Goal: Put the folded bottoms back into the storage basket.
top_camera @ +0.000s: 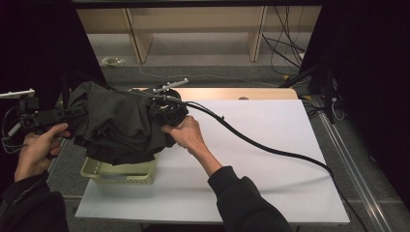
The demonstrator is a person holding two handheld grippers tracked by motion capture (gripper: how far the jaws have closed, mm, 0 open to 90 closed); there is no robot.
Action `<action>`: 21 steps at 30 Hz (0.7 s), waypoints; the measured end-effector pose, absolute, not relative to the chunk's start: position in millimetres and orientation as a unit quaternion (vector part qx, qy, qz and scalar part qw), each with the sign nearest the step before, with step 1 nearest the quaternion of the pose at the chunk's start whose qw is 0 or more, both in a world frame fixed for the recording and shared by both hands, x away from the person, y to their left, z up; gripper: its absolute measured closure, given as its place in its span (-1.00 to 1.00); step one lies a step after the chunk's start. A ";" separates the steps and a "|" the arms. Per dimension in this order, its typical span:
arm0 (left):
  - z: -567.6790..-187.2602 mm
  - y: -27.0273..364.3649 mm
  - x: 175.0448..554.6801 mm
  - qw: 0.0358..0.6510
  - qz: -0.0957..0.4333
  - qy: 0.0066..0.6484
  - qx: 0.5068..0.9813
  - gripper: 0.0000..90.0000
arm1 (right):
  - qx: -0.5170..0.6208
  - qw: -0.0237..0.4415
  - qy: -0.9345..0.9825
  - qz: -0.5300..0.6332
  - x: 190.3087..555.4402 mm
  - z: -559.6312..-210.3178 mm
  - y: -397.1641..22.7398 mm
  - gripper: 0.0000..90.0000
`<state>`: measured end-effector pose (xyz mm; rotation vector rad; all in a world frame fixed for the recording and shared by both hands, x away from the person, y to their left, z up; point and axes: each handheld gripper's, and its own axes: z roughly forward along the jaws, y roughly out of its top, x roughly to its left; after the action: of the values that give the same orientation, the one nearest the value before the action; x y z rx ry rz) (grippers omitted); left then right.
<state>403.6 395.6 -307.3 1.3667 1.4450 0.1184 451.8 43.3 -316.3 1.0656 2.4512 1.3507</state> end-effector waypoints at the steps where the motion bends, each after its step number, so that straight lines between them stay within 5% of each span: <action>1: -307.3 395.6 403.6 0.543 0.050 0.609 0.576 0.79 | 0.355 0.073 0.816 0.450 451.8 -316.3 43.3 0.82; 21: -340.4 391.4 421.1 0.491 0.029 0.645 0.585 0.79 | 0.366 0.069 0.829 0.418 458.1 -341.4 46.3 0.80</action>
<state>421.1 391.4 -340.4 1.4199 1.5668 0.0702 458.1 46.3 -341.4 1.1012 2.4963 1.2576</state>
